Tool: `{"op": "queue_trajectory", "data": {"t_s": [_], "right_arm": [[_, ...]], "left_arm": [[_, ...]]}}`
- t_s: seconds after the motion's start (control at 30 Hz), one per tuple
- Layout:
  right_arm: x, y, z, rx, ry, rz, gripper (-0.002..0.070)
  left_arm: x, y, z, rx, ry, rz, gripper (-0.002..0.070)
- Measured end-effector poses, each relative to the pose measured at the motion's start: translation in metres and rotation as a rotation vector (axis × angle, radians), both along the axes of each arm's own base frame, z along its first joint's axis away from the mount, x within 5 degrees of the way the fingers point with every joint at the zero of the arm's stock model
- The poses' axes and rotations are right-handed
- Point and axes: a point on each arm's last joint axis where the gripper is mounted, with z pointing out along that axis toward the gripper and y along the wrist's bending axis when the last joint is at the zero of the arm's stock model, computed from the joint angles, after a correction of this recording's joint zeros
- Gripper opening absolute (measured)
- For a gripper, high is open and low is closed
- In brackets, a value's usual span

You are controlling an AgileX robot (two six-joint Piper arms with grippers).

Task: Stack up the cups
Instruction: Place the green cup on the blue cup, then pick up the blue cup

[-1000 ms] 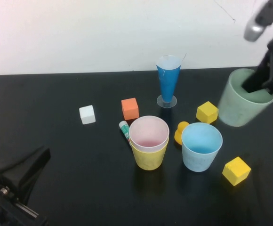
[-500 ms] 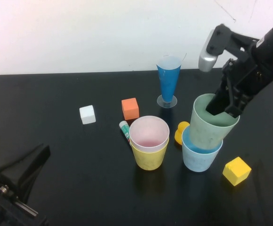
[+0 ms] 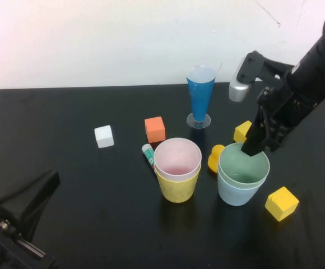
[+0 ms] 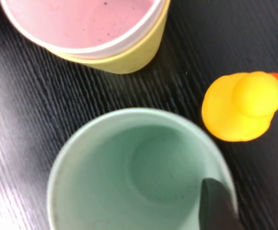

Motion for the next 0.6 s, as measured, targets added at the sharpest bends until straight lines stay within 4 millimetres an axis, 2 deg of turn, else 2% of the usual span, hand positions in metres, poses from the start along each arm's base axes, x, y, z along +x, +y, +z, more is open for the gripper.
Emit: {"op": "queue_trajectory", "data": {"t_s": [0.13,0.2,0.23,0.33,0.4,0.6], "right_arm": [[0.005,0.004,-0.015,0.023,0.046,-0.01,0.0302],[0.007,0.007,-0.021,0.042,0.066,-0.017,0.0279],[0.008,0.008,-0.023,0.046,0.073,-0.02,0.0257],[0.009,0.009,-0.026,0.056,0.081,-0.023,0.012],[0.009,0.009,-0.025,0.06,0.08,-0.024,0.0057],[0.01,0.008,-0.023,0.044,0.067,-0.014,0.0048]], "left_arm": [[0.0,0.0,0.0,0.019,-0.013,-0.003,0.0001],[0.0,0.0,0.0,0.025,-0.016,-0.004,0.0001],[0.0,0.0,0.0,0.025,-0.016,-0.004,0.0001],[0.0,0.0,0.0,0.031,-0.02,-0.004,0.0001],[0.0,0.0,0.0,0.032,-0.021,-0.005,0.0001],[0.0,0.0,0.0,0.032,-0.021,-0.005,0.0001]]}}
